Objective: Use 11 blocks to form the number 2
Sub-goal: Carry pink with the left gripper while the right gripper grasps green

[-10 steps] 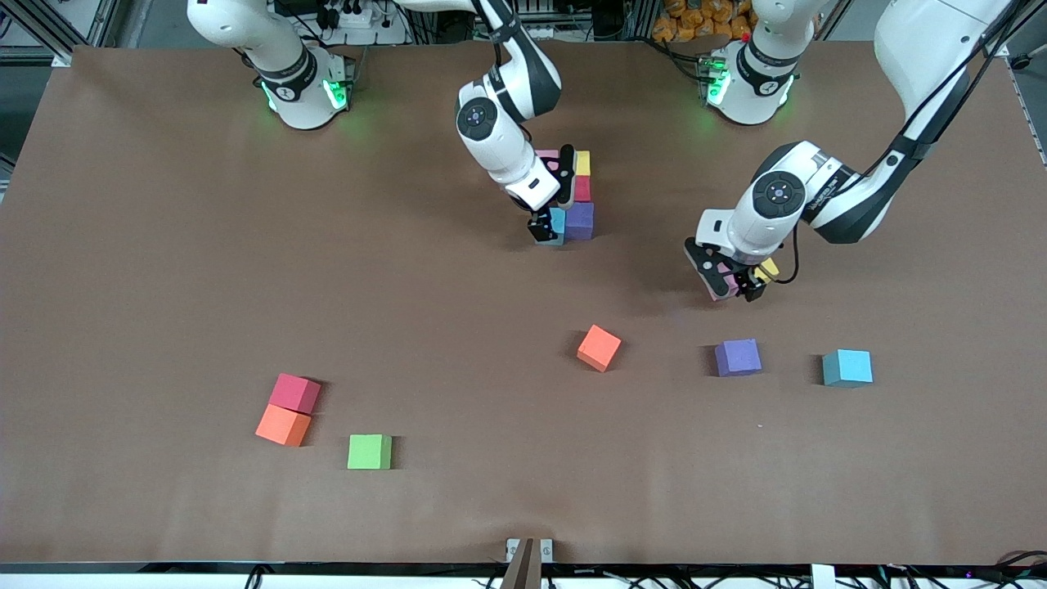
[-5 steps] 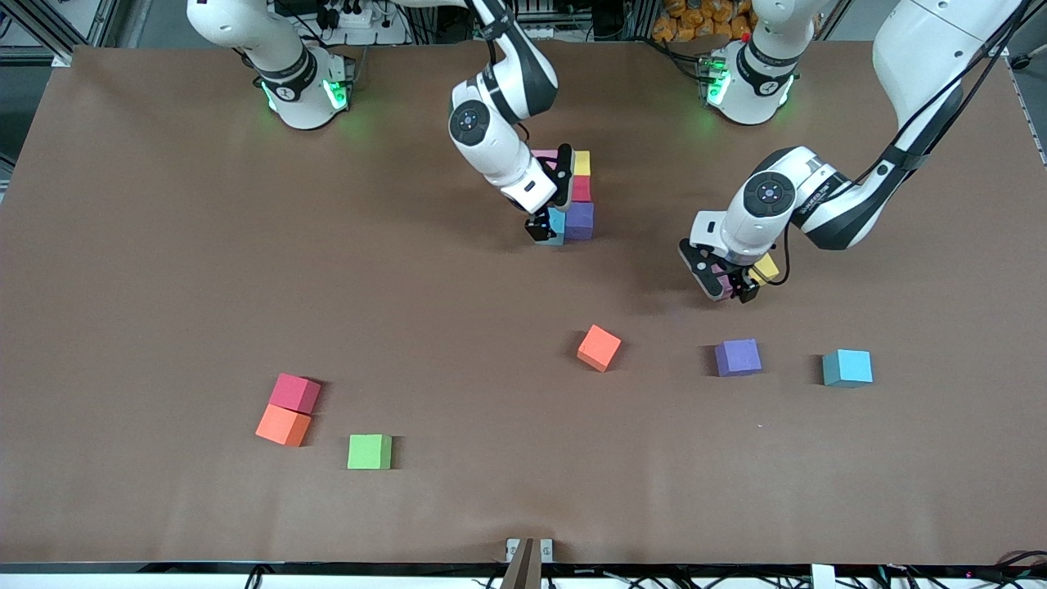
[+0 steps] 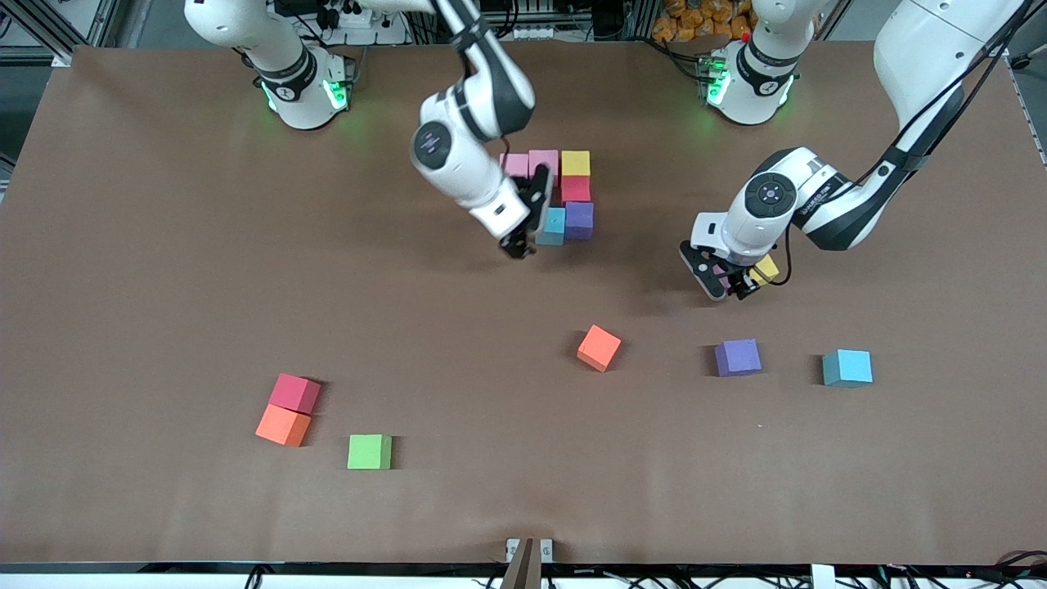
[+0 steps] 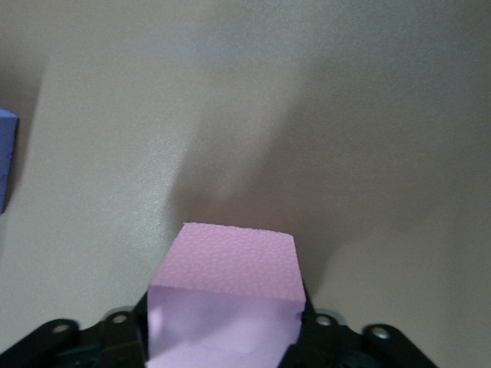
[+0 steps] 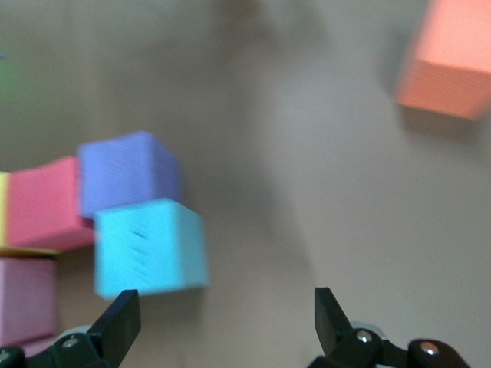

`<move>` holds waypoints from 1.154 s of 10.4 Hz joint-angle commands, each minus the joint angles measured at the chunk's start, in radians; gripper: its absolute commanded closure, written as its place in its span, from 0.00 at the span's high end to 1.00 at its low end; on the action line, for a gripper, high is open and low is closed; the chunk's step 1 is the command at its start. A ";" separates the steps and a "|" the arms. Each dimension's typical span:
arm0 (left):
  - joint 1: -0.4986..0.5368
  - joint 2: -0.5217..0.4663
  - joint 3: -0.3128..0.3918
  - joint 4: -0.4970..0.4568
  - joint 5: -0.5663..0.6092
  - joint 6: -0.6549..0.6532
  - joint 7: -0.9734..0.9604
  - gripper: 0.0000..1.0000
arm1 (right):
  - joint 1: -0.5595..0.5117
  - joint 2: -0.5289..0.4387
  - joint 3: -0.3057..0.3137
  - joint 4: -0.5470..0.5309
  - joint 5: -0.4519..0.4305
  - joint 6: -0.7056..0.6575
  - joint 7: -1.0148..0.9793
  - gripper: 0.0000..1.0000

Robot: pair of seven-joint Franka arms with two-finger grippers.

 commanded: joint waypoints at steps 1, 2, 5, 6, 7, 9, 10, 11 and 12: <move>0.014 -0.024 -0.018 0.004 0.032 0.010 -0.017 0.30 | -0.161 -0.032 0.012 -0.007 -0.038 -0.036 -0.016 1.00; 0.016 -0.038 -0.049 0.008 0.030 0.010 -0.017 0.30 | -0.232 -0.027 0.012 0.010 -0.094 -0.059 -0.015 1.00; 0.014 -0.056 -0.119 0.069 0.009 -0.003 -0.019 0.30 | -0.343 0.008 -0.027 0.057 -0.152 -0.061 0.098 1.00; 0.014 -0.056 -0.150 0.086 -0.029 -0.007 -0.022 0.30 | -0.387 0.029 -0.033 0.089 -0.156 -0.070 0.190 1.00; 0.013 -0.058 -0.187 0.120 -0.063 -0.056 -0.025 0.29 | -0.434 0.040 -0.030 0.106 -0.156 -0.072 0.273 1.00; -0.024 -0.049 -0.260 0.229 -0.094 -0.230 -0.038 0.29 | -0.465 0.078 -0.030 0.145 -0.156 -0.069 0.429 1.00; -0.070 -0.047 -0.261 0.281 -0.138 -0.286 -0.040 0.30 | -0.466 0.104 -0.033 0.172 -0.159 -0.069 0.547 1.00; -0.096 -0.047 -0.261 0.310 -0.193 -0.306 -0.045 0.32 | -0.464 0.117 -0.034 0.186 -0.178 -0.066 0.682 1.00; -0.105 -0.047 -0.261 0.315 -0.228 -0.308 -0.045 0.32 | -0.459 0.120 -0.033 0.188 -0.211 -0.064 0.857 1.00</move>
